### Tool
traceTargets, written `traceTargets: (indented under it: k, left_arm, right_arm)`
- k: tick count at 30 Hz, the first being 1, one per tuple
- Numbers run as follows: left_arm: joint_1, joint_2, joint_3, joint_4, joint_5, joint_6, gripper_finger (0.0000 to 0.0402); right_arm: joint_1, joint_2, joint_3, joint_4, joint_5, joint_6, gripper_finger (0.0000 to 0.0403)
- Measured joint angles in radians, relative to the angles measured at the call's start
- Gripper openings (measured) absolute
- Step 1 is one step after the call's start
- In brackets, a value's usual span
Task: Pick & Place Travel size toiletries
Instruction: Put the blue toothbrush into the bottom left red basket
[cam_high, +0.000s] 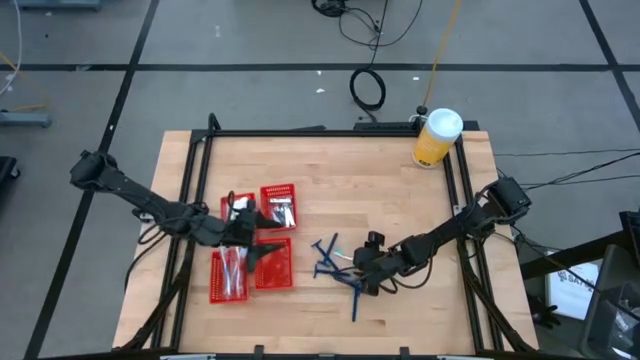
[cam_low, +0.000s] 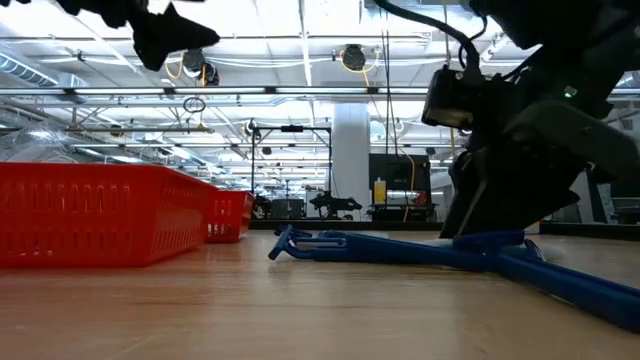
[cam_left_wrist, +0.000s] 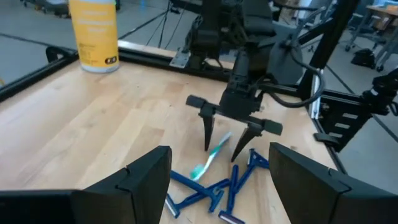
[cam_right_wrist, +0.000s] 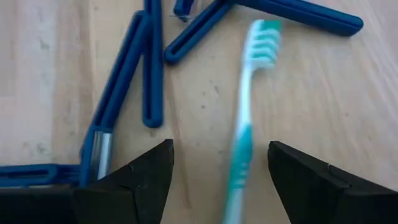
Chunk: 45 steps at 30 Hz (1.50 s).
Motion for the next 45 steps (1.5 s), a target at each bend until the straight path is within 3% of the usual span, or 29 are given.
traceTargets:
  k: [9,13,25,32,40,45]
  left_arm:
    - [0.060,0.023,0.000,-0.006,0.047,-0.007,0.0264]
    - [0.081,0.023,0.000,-0.006,0.047,-0.006,0.0264]
    - [0.121,0.022,0.000,-0.006,0.046,-0.012,0.0264]
    - [0.133,0.022,0.000,-0.006,0.046,-0.010,0.0264]
    - [0.149,0.076,0.000,0.030,0.043,-0.016,0.0264]
    - [0.149,0.178,0.000,0.141,0.043,0.022,0.0264]
  right_arm:
    - [-0.042,-0.003,0.003,-0.104,-0.011,-0.023,0.0231]
    - [-0.062,-0.005,0.003,-0.119,-0.053,-0.029,0.0195]
    - [-0.105,-0.004,0.002,-0.113,-0.088,-0.107,0.0033]
    - [-0.136,-0.023,-0.001,-0.110,-0.082,-0.136,0.0031]
    - [-0.174,-0.148,-0.003,-0.091,0.102,-0.191,0.0023]
    - [-0.184,-0.193,-0.002,0.095,0.232,-0.318,0.0008]
